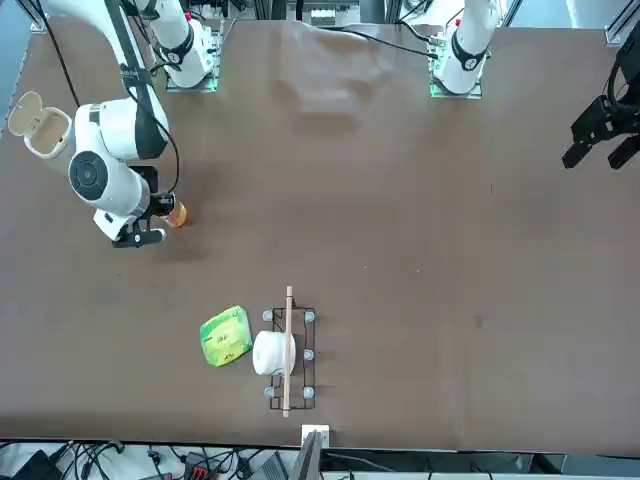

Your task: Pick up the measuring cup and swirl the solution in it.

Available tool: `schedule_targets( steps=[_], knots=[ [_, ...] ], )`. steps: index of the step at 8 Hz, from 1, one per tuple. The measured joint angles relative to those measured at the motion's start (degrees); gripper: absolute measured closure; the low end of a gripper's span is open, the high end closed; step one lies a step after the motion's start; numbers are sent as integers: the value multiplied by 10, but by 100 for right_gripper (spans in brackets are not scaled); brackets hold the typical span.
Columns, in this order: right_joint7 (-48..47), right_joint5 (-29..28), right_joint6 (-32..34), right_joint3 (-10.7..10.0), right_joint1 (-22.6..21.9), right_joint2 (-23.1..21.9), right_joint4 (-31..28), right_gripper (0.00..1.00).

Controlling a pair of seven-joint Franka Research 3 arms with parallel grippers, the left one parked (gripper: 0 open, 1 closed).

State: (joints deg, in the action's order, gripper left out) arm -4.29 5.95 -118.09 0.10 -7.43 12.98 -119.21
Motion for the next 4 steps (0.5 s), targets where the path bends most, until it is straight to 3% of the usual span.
schedule_targets(
  steps=[4],
  knots=[
    [-11,0,29,1,-6,0,-3,97]
  ],
)
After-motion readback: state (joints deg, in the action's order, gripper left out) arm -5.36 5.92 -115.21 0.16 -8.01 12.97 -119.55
